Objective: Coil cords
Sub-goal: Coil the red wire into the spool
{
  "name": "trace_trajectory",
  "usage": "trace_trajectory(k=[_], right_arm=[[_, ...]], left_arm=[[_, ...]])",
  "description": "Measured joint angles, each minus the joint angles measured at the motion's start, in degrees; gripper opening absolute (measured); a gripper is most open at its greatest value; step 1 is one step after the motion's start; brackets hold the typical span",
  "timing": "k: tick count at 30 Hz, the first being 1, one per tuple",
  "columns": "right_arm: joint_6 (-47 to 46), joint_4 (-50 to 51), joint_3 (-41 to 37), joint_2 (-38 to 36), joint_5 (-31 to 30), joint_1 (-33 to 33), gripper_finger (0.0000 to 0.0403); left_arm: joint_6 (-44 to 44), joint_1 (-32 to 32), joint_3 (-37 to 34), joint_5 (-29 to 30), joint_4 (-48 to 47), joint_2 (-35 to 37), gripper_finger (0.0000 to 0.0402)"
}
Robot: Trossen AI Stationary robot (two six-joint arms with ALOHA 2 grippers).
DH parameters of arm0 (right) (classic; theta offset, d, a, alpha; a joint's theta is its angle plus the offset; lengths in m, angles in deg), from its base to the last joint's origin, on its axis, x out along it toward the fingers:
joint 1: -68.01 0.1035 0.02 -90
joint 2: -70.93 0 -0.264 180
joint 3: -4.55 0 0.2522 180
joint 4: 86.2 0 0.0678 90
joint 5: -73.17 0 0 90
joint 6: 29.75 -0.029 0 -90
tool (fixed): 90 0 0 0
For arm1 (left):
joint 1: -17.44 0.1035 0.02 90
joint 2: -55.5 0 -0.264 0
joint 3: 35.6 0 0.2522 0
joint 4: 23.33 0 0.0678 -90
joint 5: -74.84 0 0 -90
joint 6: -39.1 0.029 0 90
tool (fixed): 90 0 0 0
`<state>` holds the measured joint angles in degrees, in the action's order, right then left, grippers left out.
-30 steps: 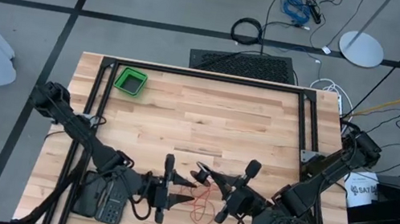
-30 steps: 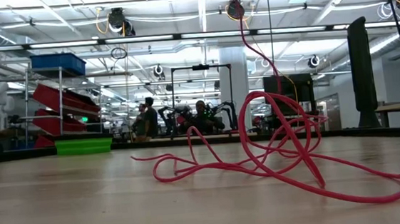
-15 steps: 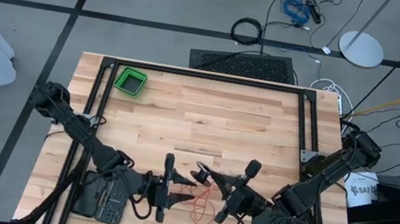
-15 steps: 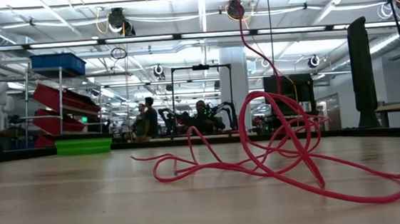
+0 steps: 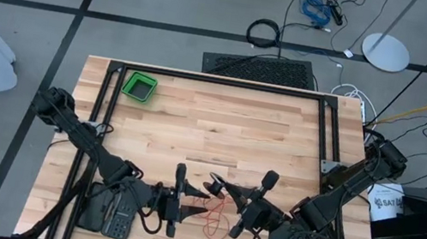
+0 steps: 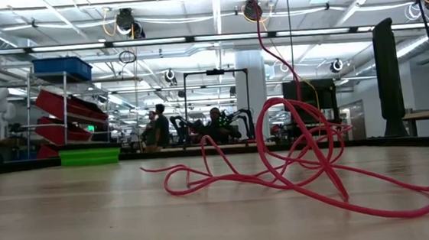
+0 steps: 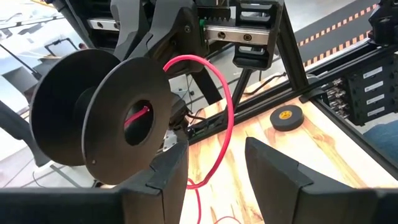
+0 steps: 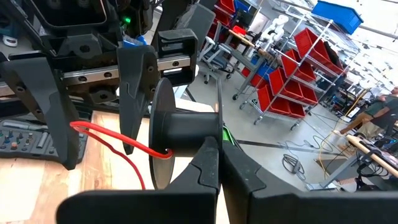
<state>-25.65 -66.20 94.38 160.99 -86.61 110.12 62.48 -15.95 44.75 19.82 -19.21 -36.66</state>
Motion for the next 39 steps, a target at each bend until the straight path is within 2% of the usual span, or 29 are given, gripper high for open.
trace_trajectory(k=[12,18,39], right_arm=[[0.0,0.0,0.0,0.0,0.0,0.0,0.0],[0.0,0.0,0.0,0.0,0.0,0.0,0.0],[0.0,0.1,0.0,0.0,0.0,0.0,0.0]], left_arm=[[1.5,0.0,0.0,0.1,0.0,0.0,0.012],[1.5,0.0,0.0,2.3,-0.3,0.0,0.01],[1.3,-0.9,0.0,2.5,-1.3,1.3,0.0097]])
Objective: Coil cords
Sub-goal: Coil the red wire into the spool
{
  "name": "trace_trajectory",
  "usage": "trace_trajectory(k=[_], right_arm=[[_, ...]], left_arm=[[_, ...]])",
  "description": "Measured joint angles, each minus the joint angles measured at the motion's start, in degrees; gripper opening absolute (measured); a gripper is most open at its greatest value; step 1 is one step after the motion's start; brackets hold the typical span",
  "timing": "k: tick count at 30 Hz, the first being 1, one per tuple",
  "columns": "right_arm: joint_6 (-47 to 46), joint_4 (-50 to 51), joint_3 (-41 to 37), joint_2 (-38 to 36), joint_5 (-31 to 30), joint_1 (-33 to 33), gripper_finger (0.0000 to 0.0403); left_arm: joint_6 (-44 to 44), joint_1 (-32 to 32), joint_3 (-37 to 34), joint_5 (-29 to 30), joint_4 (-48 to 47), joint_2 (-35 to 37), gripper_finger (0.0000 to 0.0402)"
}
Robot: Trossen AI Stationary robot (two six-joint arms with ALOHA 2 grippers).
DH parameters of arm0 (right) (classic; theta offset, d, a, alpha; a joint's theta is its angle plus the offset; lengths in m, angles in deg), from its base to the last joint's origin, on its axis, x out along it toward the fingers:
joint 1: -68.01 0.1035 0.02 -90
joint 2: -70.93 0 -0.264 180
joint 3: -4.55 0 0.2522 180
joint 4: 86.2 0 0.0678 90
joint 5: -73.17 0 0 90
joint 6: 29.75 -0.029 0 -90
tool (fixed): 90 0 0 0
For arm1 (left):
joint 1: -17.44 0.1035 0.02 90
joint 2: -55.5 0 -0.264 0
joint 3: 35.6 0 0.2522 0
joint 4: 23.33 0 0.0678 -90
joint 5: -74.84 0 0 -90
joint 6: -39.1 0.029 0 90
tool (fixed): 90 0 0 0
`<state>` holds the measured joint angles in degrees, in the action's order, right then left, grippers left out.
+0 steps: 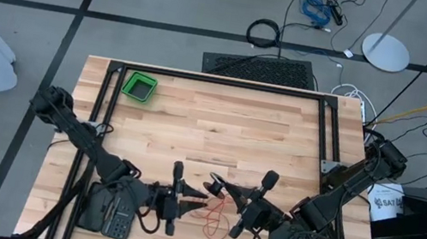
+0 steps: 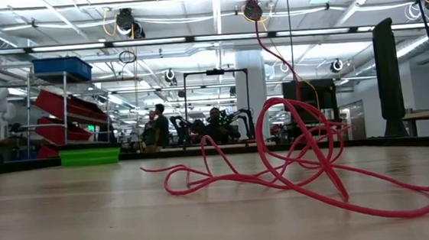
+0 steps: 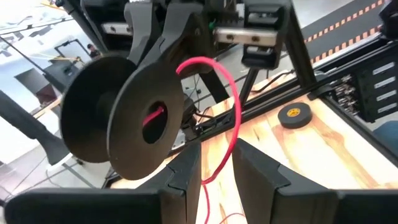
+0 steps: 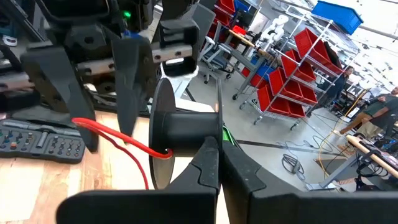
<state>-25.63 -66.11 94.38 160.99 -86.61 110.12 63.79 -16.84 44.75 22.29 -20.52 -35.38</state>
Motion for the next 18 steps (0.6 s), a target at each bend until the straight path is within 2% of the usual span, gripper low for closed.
trace_trajectory(k=[18], right_arm=[[0.0,0.0,0.0,0.0,0.0,0.0,0.0]], left_arm=[[-0.4,-1.1,0.0,-1.3,-1.4,0.7,0.0097]])
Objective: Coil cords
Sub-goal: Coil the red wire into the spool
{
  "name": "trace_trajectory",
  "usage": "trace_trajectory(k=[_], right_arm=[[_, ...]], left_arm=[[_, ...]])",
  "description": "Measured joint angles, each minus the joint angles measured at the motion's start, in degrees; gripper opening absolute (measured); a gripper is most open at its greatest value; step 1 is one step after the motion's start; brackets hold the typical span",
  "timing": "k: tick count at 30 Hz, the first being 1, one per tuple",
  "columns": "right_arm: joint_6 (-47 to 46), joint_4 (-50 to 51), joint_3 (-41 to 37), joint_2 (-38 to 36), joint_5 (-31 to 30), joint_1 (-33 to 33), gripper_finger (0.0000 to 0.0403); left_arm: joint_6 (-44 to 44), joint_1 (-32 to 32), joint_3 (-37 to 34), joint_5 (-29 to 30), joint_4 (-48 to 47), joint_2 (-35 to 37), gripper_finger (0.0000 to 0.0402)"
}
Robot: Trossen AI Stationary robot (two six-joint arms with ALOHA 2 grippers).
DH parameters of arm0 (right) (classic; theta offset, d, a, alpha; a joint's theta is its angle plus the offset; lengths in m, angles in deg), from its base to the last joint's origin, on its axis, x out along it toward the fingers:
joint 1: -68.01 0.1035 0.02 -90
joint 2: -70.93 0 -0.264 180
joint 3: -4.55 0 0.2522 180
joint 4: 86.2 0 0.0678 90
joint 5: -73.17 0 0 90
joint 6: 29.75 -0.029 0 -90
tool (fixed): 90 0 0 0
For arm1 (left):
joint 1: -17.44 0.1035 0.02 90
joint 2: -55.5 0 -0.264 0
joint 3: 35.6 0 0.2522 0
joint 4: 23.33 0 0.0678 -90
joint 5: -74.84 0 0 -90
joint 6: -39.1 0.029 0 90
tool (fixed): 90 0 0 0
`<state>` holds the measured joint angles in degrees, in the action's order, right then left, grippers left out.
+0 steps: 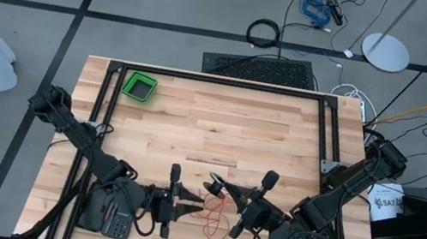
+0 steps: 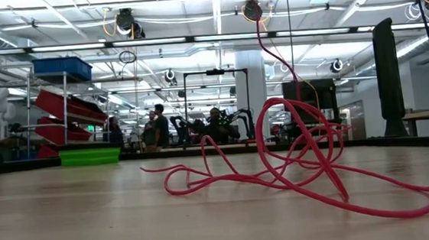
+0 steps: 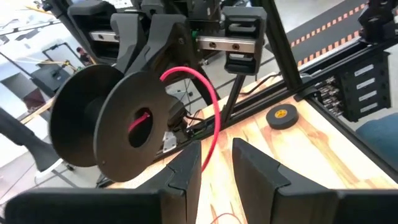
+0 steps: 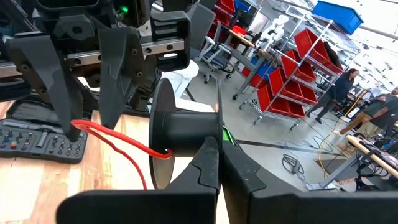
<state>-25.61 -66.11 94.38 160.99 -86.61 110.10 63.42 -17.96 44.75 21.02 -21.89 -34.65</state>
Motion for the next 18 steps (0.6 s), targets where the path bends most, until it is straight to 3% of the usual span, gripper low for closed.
trace_trajectory(k=[18], right_arm=[[0.0,0.0,0.0,0.0,0.0,0.0,0.0]], left_arm=[[-0.1,0.5,0.0,-0.1,0.2,0.0,0.0097]])
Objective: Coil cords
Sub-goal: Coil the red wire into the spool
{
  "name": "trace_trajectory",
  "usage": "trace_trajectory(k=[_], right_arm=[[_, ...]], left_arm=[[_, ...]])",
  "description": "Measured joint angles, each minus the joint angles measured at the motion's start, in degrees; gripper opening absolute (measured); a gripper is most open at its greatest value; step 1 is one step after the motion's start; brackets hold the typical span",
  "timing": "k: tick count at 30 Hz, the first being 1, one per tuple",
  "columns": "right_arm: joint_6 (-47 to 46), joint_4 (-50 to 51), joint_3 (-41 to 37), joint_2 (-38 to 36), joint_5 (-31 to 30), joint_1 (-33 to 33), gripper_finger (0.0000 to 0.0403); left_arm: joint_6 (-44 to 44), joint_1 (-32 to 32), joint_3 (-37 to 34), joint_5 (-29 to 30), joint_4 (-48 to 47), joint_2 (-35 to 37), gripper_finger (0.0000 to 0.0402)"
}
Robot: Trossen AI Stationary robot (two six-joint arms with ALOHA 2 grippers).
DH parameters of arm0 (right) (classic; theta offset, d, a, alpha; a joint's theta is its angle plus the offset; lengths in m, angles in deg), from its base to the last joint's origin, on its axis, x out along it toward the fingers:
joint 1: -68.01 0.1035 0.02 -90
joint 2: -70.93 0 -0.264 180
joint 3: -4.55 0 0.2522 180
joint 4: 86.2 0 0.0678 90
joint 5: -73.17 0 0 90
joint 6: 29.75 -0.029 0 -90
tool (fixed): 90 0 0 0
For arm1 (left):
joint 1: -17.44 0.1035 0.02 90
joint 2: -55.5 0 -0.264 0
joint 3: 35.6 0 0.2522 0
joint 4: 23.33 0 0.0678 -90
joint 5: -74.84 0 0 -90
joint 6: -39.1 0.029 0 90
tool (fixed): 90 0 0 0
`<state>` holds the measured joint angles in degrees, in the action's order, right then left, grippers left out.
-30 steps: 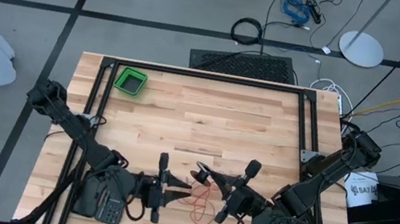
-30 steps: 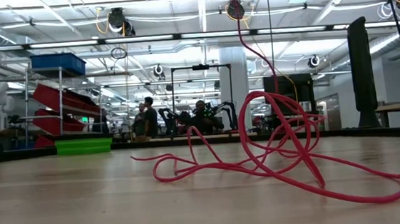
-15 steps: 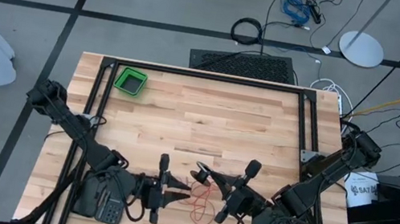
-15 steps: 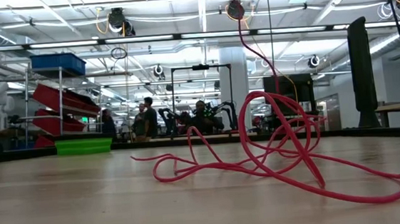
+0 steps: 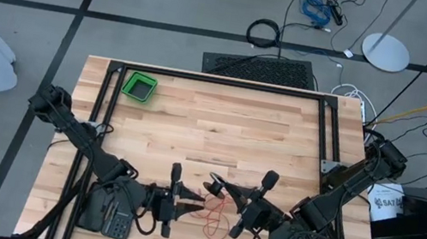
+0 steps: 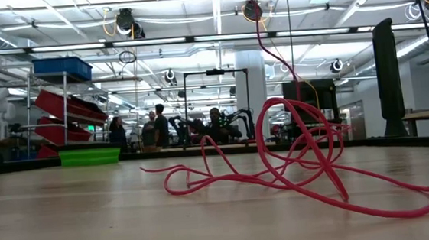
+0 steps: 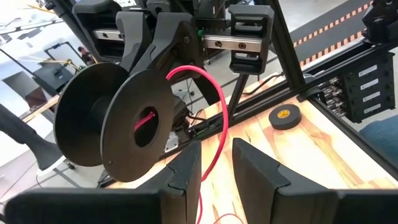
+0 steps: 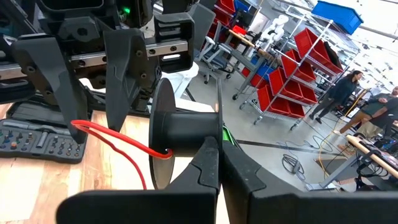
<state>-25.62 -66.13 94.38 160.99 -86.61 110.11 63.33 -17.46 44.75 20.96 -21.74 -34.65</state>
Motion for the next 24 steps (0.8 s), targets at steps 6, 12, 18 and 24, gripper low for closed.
trace_trajectory(k=[6,12,18,24], right_arm=[[0.0,0.0,0.0,0.0,0.0,0.0,0.0],[0.0,0.0,0.0,0.0,0.0,0.0,0.0],[0.0,0.0,0.0,0.0,0.0,0.0,0.0],[0.0,0.0,0.0,0.0,0.0,0.0,0.0]], left_arm=[[-0.1,0.0,0.0,0.0,0.0,0.0,0.0097],[-0.2,0.0,0.0,0.0,0.2,0.0,0.0097],[-0.2,0.0,0.0,0.0,0.3,0.0,0.0097],[-2.3,1.2,0.0,0.0,0.4,0.0,0.0097]])
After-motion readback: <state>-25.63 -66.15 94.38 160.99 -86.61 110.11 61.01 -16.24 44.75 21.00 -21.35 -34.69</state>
